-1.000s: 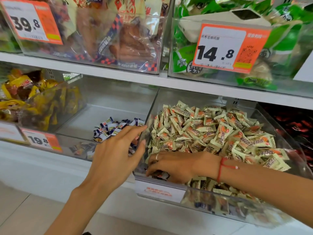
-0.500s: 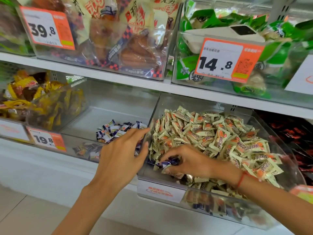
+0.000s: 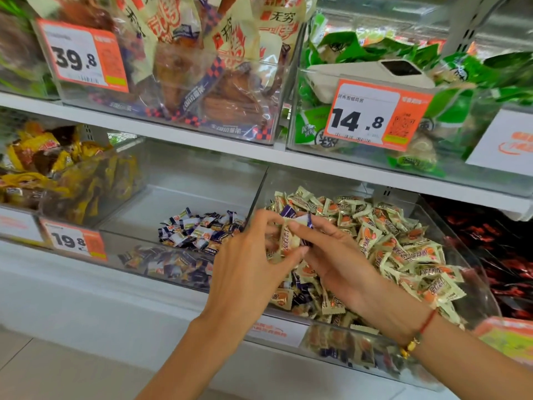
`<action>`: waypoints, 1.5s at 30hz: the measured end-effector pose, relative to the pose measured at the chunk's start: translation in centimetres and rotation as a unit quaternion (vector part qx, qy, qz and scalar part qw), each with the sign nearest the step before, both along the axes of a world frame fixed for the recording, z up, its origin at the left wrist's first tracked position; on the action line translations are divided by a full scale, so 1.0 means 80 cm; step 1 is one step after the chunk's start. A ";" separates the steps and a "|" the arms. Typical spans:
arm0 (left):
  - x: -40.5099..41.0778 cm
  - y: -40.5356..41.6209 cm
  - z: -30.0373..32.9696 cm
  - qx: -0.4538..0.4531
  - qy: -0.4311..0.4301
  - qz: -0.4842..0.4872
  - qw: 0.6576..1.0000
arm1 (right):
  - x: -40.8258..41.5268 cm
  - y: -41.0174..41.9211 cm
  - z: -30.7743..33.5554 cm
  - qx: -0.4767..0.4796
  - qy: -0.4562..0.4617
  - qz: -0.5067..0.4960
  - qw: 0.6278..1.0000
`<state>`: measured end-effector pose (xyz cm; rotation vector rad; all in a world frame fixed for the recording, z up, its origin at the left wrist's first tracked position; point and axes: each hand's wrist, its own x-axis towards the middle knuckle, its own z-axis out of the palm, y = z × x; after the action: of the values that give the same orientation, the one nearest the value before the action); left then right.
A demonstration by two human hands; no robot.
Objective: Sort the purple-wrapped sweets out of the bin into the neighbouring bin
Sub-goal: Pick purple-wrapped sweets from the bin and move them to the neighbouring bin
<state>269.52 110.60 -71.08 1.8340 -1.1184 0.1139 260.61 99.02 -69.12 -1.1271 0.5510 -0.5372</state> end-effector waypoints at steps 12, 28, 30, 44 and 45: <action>0.011 0.003 0.001 0.024 -0.202 -0.006 0.979 | -0.048 -0.042 0.019 0.026 0.005 -0.007 1.000; 0.106 0.064 -0.031 0.061 -0.176 0.178 0.966 | 0.106 0.014 0.022 -0.424 0.026 0.082 0.902; 0.121 0.060 -0.056 0.126 -0.170 0.178 0.961 | 0.136 0.011 0.014 -0.489 0.045 0.072 0.868; 0.127 0.046 -0.072 0.220 -0.159 0.196 0.942 | 0.066 -0.039 0.027 -0.676 0.162 0.145 0.704; 0.126 0.046 -0.070 0.216 -0.151 0.194 0.945 | 0.047 -0.045 0.022 -0.686 0.187 0.164 0.684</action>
<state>279.58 114.26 -76.68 2.4848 -1.0265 0.4200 264.39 95.39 -67.35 -2.7807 0.1802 -0.3428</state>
